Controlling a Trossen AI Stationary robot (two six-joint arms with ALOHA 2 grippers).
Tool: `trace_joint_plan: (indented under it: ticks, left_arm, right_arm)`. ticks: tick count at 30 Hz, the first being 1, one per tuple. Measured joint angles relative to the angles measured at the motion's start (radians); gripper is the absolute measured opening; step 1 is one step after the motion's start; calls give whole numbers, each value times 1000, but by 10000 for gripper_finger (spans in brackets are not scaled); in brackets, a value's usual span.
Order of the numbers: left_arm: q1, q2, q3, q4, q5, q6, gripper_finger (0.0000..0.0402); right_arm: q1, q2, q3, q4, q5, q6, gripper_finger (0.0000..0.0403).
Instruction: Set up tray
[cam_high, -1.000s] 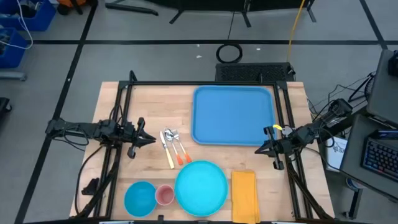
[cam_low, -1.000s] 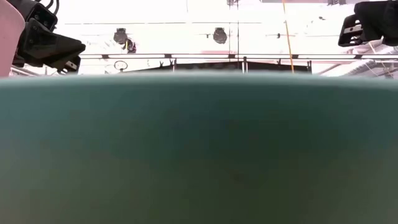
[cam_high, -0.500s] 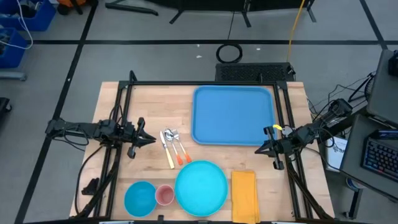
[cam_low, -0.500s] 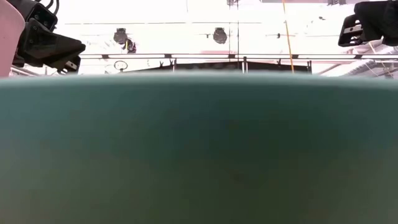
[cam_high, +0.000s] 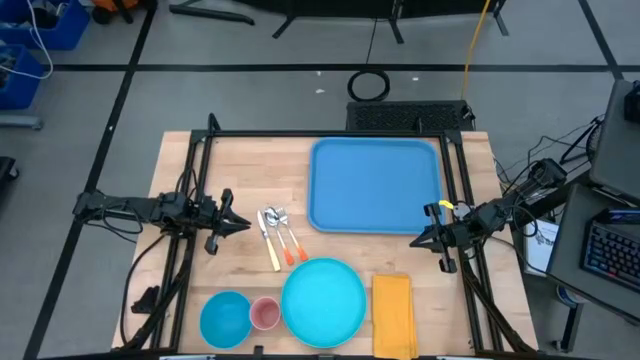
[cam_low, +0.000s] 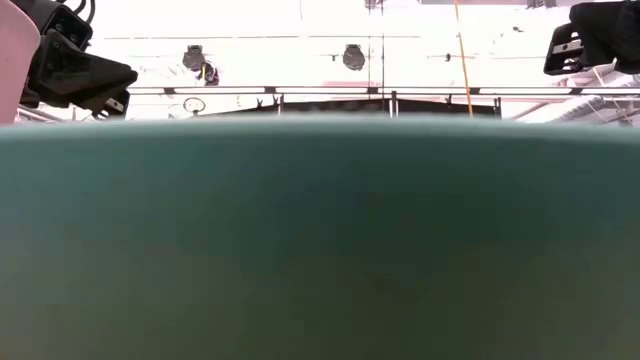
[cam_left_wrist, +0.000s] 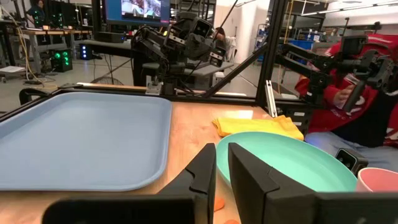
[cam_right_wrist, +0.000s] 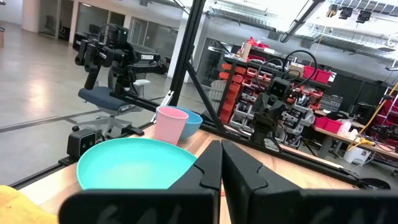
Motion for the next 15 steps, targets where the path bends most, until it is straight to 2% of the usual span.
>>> trace_joint_plan:
  ticks: [8,15]
  left_arm:
    - [0,0,0,0,0,0,49]
    - [0,0,0,0,0,0,49]
  right_arm:
    - [0,0,0,0,-1,8,0]
    - [0,0,0,55,-2,133,0]
